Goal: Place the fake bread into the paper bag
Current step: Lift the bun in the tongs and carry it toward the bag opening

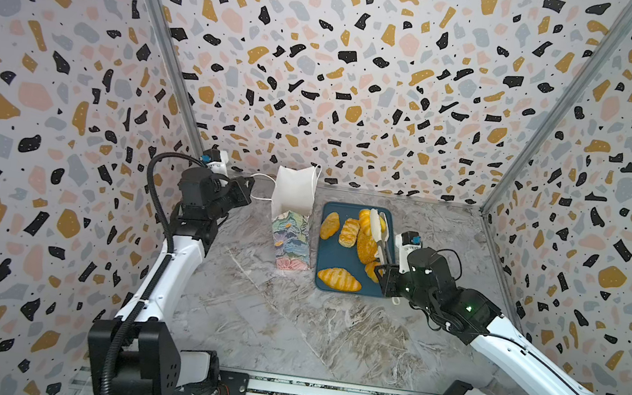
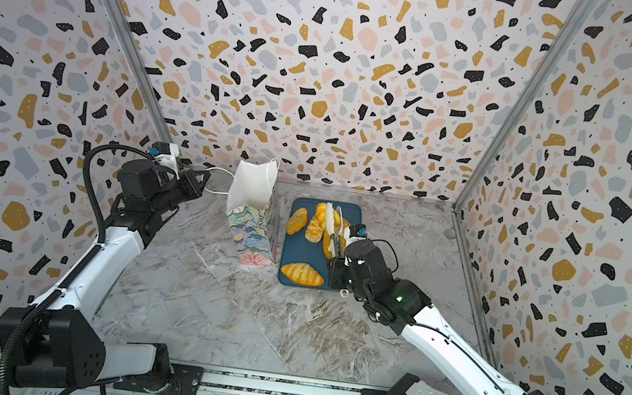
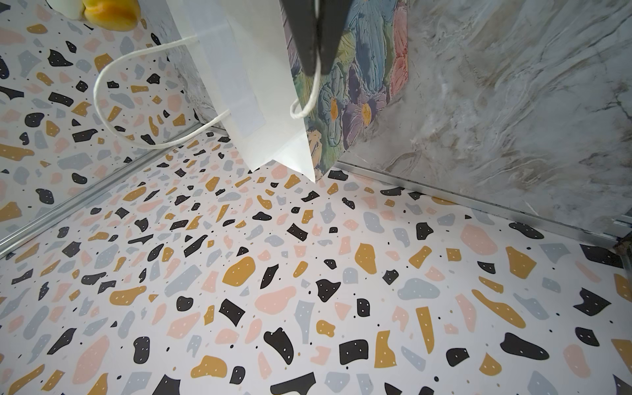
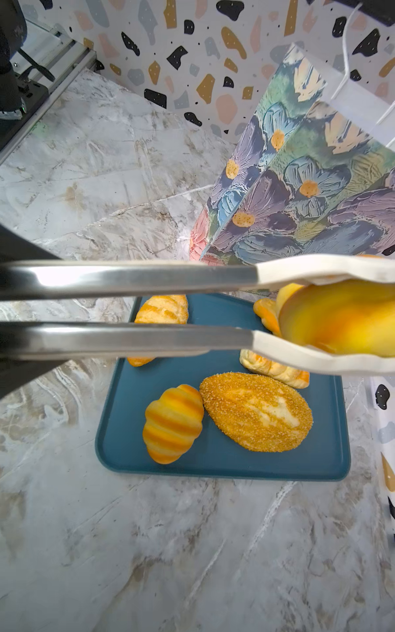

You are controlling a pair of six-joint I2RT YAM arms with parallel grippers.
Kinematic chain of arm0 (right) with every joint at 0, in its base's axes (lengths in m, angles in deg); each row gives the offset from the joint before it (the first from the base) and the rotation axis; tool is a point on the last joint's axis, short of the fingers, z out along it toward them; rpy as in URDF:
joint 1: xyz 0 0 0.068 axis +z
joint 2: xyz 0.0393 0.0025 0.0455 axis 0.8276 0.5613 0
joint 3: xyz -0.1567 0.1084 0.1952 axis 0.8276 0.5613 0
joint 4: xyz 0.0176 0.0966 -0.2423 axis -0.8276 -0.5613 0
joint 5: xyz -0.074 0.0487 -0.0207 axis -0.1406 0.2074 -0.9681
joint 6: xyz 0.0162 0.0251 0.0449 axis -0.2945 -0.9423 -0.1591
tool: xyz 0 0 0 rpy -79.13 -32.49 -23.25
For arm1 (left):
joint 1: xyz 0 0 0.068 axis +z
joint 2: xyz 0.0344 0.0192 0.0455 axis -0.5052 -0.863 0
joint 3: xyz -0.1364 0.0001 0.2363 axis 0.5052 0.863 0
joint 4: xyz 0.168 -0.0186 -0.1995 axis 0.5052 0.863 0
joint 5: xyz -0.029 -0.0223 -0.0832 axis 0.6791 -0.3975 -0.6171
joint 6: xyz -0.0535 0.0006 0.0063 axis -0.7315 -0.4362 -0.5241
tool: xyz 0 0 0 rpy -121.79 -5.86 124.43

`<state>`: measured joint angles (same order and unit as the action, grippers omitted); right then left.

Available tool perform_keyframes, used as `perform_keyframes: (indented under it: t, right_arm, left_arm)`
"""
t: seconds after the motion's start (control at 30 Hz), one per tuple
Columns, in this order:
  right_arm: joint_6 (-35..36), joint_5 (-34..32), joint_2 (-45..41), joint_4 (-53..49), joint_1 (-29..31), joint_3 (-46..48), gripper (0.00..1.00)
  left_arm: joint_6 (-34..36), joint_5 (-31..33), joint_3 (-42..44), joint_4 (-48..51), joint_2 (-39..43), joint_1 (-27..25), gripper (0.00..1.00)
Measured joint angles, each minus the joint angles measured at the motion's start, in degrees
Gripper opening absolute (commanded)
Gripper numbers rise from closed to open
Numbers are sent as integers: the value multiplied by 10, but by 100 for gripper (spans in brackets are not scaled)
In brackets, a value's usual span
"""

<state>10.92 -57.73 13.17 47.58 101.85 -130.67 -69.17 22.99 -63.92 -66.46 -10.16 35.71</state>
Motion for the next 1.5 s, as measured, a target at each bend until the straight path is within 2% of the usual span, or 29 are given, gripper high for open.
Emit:
perform_keyframes:
  t: [0.5,0.97,1.5]
  right_arm:
    - [7,5,15,39,17,-19,29]
    - [31,3,81,47,50,-114,29]
    - [55,10,138,50,63,-186,29]
  left_arm:
    - [0,-2,0,0,1,0,0]
    - [0,-3,0,0,1,0,0]
    - [-2,-6,0,-4,1,0,0]
